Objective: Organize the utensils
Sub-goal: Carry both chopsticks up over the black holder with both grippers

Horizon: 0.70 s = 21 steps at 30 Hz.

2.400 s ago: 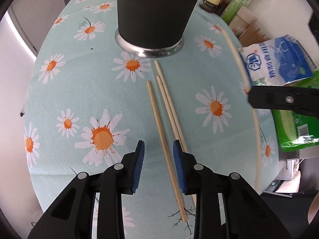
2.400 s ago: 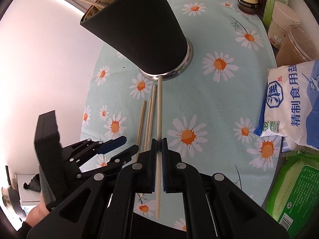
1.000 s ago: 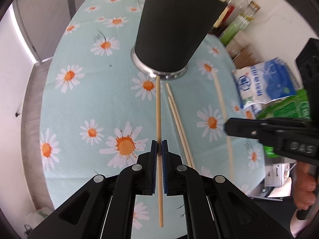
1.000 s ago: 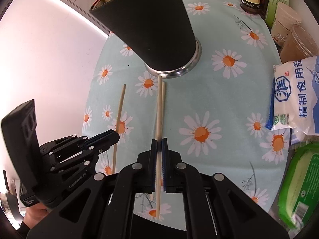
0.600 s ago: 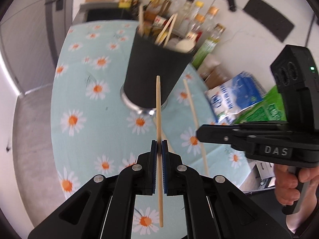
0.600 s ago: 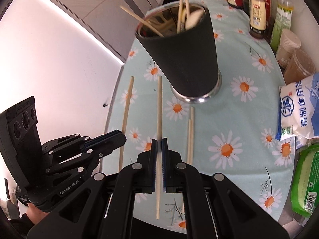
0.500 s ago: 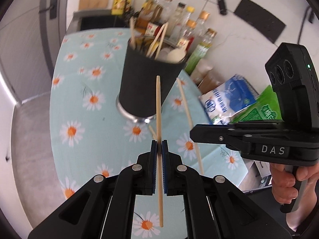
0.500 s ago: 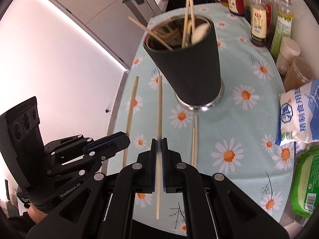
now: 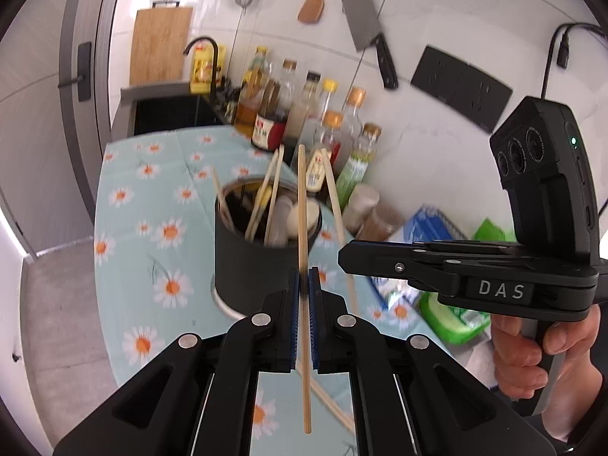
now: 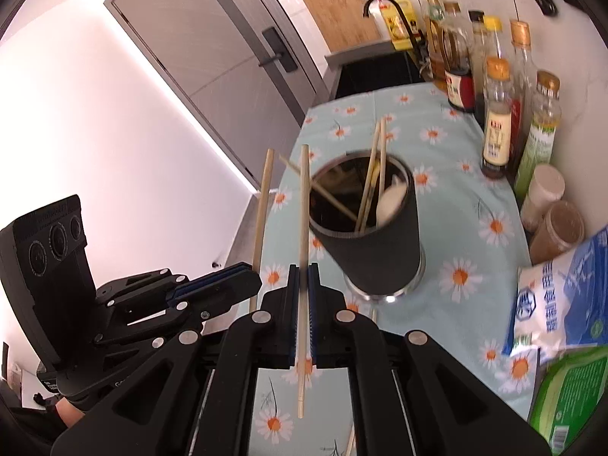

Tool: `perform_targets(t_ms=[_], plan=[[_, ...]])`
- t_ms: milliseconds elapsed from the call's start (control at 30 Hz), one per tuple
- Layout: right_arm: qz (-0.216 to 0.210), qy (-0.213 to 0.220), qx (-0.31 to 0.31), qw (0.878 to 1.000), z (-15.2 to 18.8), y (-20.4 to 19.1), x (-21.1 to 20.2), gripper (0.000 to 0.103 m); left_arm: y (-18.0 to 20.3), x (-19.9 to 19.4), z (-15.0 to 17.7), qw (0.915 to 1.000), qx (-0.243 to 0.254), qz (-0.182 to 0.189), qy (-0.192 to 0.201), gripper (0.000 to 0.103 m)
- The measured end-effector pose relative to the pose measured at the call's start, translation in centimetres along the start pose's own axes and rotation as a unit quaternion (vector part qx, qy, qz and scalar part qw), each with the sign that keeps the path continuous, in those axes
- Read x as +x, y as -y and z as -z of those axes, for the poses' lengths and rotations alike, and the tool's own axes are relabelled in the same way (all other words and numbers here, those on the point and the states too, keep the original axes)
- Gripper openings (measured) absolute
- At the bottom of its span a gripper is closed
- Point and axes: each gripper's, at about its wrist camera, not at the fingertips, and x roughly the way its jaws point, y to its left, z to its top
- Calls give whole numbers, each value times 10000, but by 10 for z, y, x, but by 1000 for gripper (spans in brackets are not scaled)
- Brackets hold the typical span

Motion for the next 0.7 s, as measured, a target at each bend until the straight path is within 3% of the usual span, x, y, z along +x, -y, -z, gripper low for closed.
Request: perform_targets(t_ms=[100, 433, 700], plan=[[-28, 298, 74, 9995, -14, 6, -6, 6, 0, 0, -13, 9997, 11, 3, 241, 4], [-112, 706, 6, 9974, -53, 19, -4, 6, -6, 3, -53, 9956, 64, -24, 932, 4], [-110, 1399, -164, 9900, -81, 17, -11, 6, -14, 8, -83, 9886, 20, -34, 1507, 4]])
